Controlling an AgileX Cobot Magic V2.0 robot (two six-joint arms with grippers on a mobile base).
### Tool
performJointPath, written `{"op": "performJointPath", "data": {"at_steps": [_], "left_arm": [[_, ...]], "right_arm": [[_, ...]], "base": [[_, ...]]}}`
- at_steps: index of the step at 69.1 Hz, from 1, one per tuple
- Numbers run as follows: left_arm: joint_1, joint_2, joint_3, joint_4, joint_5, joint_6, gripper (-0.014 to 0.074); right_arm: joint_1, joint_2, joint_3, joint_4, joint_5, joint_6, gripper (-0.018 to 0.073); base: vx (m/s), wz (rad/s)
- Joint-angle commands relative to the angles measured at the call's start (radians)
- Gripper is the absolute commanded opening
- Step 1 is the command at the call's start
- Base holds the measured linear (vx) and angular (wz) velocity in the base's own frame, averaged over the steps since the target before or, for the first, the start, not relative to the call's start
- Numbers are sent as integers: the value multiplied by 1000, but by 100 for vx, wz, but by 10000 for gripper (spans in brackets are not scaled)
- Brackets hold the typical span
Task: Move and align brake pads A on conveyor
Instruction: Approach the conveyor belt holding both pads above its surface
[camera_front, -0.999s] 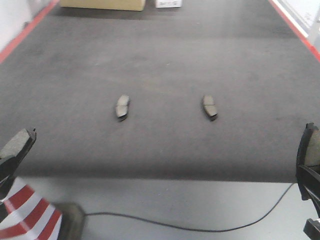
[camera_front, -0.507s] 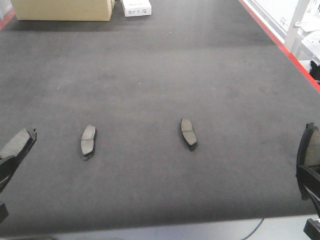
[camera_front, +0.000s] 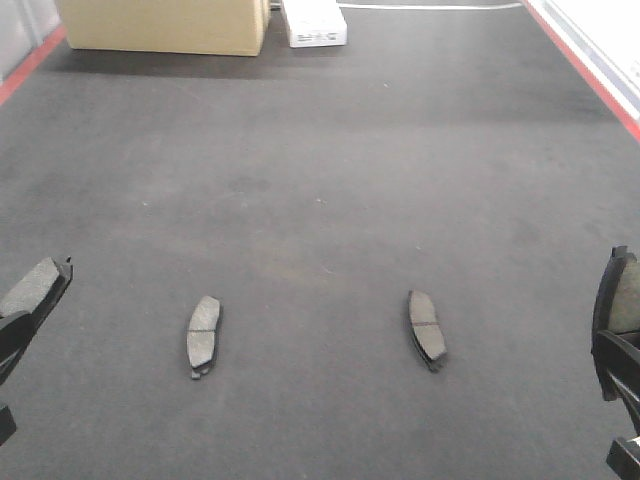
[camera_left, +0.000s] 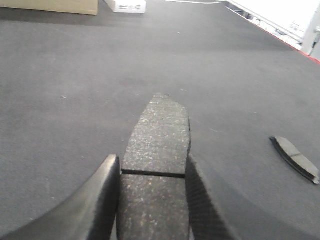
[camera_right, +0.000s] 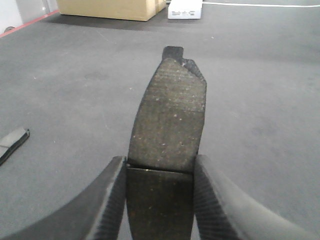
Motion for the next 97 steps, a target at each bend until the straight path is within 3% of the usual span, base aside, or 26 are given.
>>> {"op": "performJointPath", "data": {"at_steps": [1, 85, 97], "left_arm": [[-2, 4, -31, 1, -97, -1, 108], [-2, 6, -31, 0, -114, -3, 108], [-3, 103, -85, 1, -156, 45, 108]], "right_arm": [[-2, 3, -34, -20, -88, -5, 3], [-2, 3, -34, -20, -87, -5, 3], [-2, 3, -34, -20, -87, -5, 3]], "base": [[11, 13], [1, 1], [0, 0]]}}
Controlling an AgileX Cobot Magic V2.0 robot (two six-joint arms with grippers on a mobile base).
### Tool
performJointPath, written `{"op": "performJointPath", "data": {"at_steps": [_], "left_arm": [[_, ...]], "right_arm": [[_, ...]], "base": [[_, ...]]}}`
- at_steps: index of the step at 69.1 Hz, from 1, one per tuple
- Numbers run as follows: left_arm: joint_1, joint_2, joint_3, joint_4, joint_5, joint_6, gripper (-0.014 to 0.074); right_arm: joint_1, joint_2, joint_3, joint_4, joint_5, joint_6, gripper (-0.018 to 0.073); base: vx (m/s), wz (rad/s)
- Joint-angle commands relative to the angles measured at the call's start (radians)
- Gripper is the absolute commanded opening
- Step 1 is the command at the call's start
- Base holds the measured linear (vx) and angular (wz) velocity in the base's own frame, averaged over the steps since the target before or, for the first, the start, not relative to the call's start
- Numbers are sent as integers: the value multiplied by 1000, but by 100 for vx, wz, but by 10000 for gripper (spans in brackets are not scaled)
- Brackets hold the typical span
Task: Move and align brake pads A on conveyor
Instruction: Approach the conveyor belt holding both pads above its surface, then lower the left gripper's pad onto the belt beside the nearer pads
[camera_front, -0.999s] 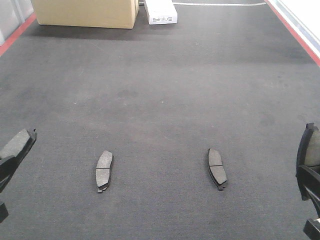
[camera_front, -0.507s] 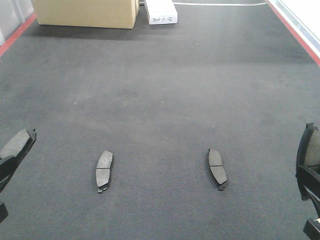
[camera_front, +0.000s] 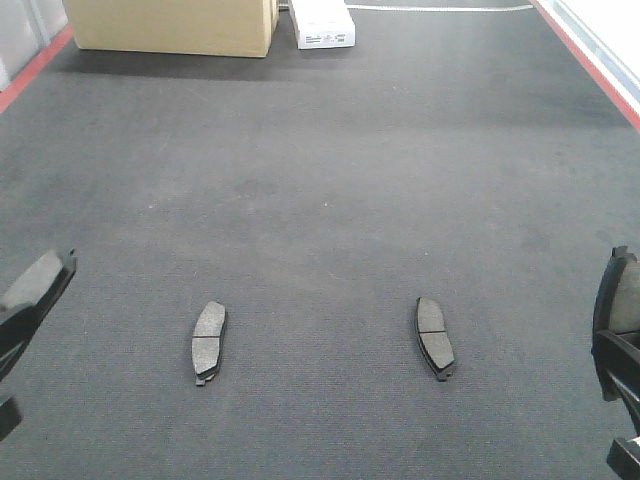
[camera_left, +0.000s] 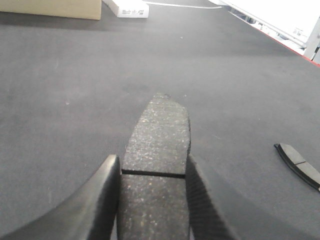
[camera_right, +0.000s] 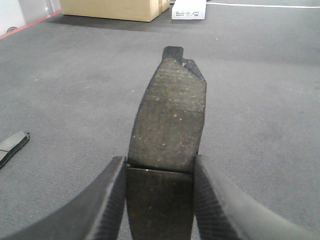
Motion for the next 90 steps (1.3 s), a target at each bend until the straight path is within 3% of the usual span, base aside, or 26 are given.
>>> {"op": "performJointPath", "data": {"at_steps": [1, 16, 36, 45, 61, 74, 90], "left_arm": [[-3, 74, -82, 1, -126, 38, 108], [-25, 324, -255, 0, -147, 137, 111], [-242, 642, -425, 1, -155, 207, 111], [-301, 777, -528, -7, -60, 205, 114], [-301, 985, -752, -6, 243, -85, 115], [-301, 1149, -865, 11, 256, -212, 120], [-301, 1263, -897, 129, 294, -425, 127]], "right_arm": [[-2, 3, -35, -20, -87, -5, 3], [-2, 3, -35, -20, -87, -5, 3], [-2, 3, -35, -20, -87, -5, 3], [-2, 3, -35, -20, -87, -5, 3], [-2, 3, -35, -20, -87, -5, 3], [-2, 3, -35, -20, -87, -5, 3], [-2, 3, -35, -20, -87, -5, 3]], "base": [[0, 0], [0, 0], [0, 0], [0, 0], [0, 0], [0, 0], [0, 0]]}}
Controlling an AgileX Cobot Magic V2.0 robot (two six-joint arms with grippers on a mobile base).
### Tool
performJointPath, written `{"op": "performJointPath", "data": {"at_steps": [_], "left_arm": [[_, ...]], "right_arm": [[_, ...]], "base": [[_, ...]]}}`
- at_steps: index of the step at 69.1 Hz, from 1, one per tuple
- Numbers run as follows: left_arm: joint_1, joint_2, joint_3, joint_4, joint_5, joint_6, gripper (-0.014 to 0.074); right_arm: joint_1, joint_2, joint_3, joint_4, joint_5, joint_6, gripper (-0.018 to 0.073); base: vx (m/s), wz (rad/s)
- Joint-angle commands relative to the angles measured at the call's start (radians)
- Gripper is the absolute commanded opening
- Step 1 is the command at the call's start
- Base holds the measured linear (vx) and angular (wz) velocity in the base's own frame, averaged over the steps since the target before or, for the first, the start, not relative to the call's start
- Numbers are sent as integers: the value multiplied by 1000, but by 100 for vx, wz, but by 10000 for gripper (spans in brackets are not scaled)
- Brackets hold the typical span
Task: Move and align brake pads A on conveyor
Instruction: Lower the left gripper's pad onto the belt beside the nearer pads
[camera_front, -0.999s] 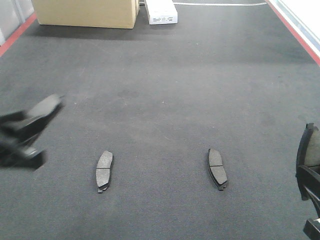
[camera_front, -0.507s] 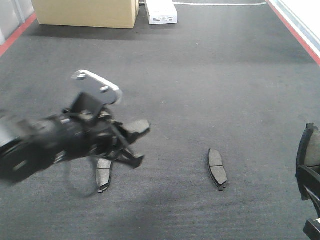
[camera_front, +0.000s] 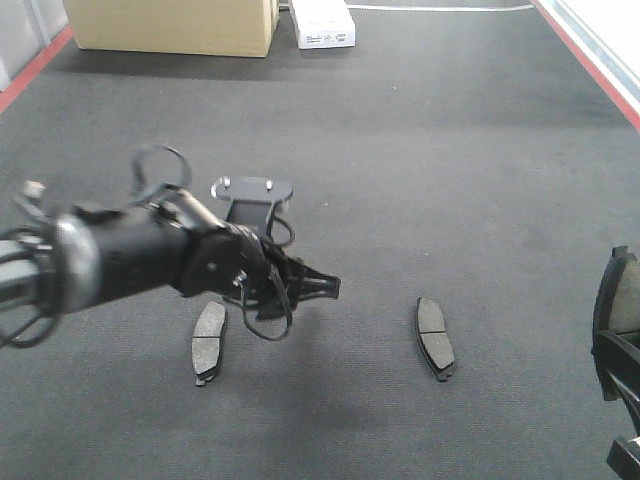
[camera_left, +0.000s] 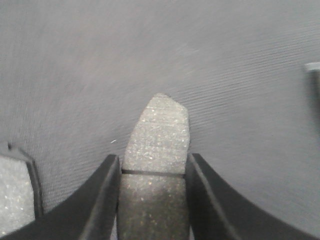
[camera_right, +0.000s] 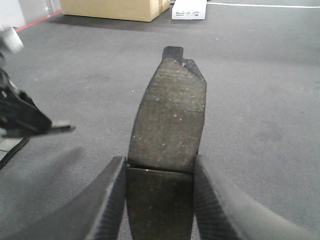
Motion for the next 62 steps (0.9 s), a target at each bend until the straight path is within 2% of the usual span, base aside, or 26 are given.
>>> {"op": "performJointPath", "data": {"at_steps": [1, 7, 13, 17, 38, 47, 62], "left_arm": [[-1, -23, -38, 67, -26, -107, 127], [-1, -14, -38, 114, -15, -197, 130], [-1, -13, -38, 126, -23, -272, 134], [-1, -13, -38, 125, -26, -294, 140], [-2, 17, -38, 34, -10, -294, 183], [-9, 26, -38, -20, 21, -264, 189], [-23, 27, -38, -26, 45, -262, 197]], "right_arm": [[-2, 3, -35, -20, -87, -5, 3], [-2, 3, -35, -20, -87, -5, 3], [-2, 3, -35, -20, -87, -5, 3], [-2, 3, -35, -20, -87, -5, 3], [-2, 3, -35, -20, -86, -5, 3], [-2, 3, -35, -20, -86, -5, 3], [-2, 3, -35, -20, -86, -5, 3]], "base": [[0, 0], [0, 0], [0, 0], [0, 0], [0, 0], [0, 0], [0, 0]]}}
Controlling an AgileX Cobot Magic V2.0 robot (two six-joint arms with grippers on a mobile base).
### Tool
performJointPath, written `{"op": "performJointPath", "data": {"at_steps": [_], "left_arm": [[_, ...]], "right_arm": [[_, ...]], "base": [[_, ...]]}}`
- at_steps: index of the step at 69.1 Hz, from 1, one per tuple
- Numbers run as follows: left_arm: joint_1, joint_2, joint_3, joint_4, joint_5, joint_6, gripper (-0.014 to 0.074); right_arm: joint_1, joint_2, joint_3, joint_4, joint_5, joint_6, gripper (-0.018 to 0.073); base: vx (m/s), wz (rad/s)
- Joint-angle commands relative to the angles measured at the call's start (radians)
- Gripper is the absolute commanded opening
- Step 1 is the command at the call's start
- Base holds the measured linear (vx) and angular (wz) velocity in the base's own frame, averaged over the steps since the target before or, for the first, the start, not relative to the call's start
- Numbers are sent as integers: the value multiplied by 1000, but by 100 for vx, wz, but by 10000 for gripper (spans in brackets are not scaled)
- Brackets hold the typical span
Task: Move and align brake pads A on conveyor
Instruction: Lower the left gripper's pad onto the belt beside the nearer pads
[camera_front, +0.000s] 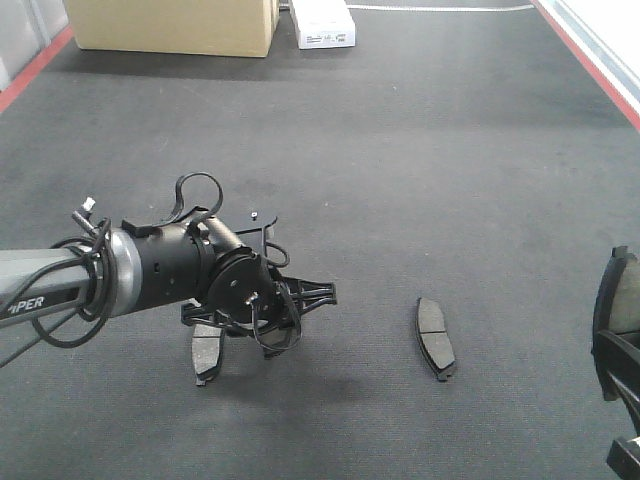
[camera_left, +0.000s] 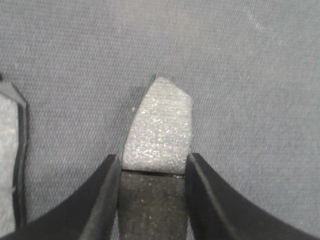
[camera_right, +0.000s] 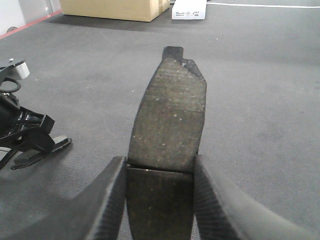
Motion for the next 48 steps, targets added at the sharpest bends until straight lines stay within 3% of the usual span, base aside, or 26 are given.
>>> {"op": "performJointPath", "data": {"at_steps": [1, 26, 48], "left_arm": [[-13, -49, -28, -11, -5, 1, 197], [-33, -49, -28, -21, 46, 1, 216], [-50, -49, -28, -34, 60, 2, 308]], "right_arm": [[-2, 3, -35, -20, -87, -5, 3], [-2, 3, -35, -20, -89, -5, 3], [-2, 3, -35, -20, -88, -5, 3]], "base": [[0, 0], [0, 0], [0, 0]]}}
